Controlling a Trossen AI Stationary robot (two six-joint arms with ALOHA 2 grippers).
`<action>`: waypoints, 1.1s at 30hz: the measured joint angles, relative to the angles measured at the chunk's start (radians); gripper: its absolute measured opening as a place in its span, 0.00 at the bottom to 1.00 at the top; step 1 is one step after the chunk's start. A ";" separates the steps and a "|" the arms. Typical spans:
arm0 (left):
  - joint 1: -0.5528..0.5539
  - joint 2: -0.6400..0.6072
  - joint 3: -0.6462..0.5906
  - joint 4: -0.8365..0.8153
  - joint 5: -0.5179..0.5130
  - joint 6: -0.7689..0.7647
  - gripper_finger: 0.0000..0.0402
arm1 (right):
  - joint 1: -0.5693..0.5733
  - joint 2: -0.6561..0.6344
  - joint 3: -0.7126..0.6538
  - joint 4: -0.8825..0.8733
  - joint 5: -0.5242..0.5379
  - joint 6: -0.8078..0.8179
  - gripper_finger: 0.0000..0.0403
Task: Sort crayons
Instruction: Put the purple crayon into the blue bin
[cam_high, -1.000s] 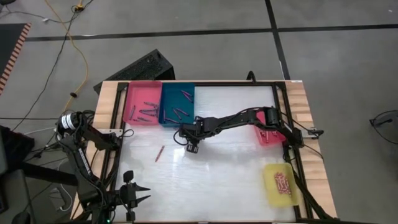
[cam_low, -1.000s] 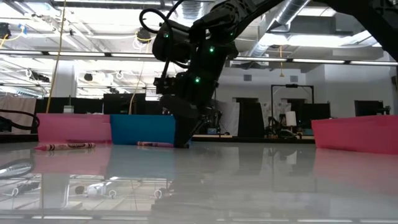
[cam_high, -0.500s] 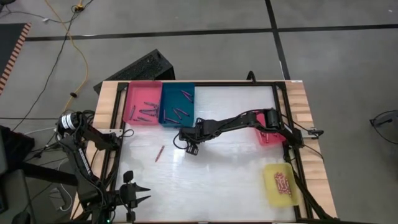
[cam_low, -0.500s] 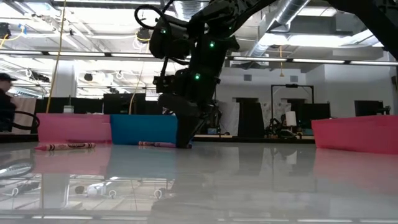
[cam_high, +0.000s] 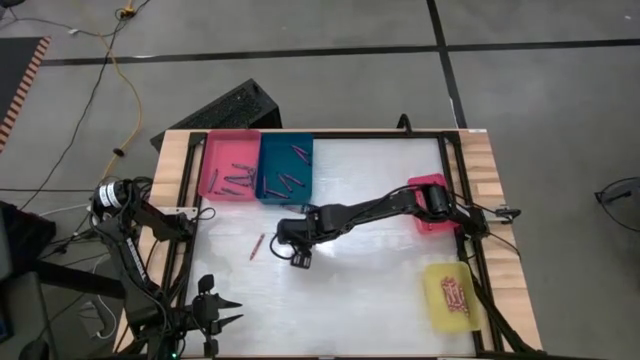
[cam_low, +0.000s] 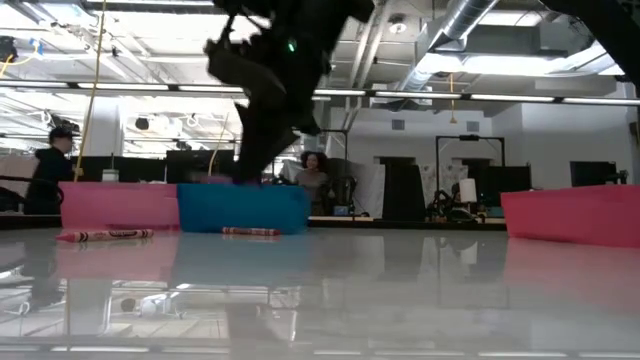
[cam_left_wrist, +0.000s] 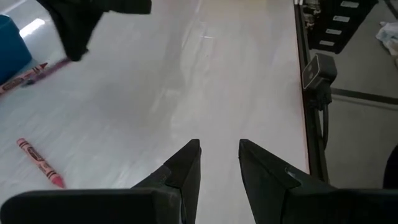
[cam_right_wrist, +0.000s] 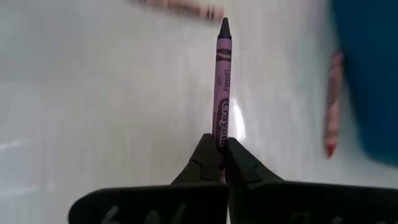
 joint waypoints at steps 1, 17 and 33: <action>0.000 0.000 0.000 0.004 -0.005 0.001 0.25 | 0.000 -0.001 0.016 0.001 0.017 -0.006 0.01; 0.000 0.000 0.000 0.016 -0.020 0.018 0.25 | -0.137 -0.004 0.088 0.120 0.344 0.057 0.02; 0.000 0.000 0.000 0.011 -0.060 0.037 0.25 | -0.320 0.091 0.090 0.201 0.295 0.246 0.02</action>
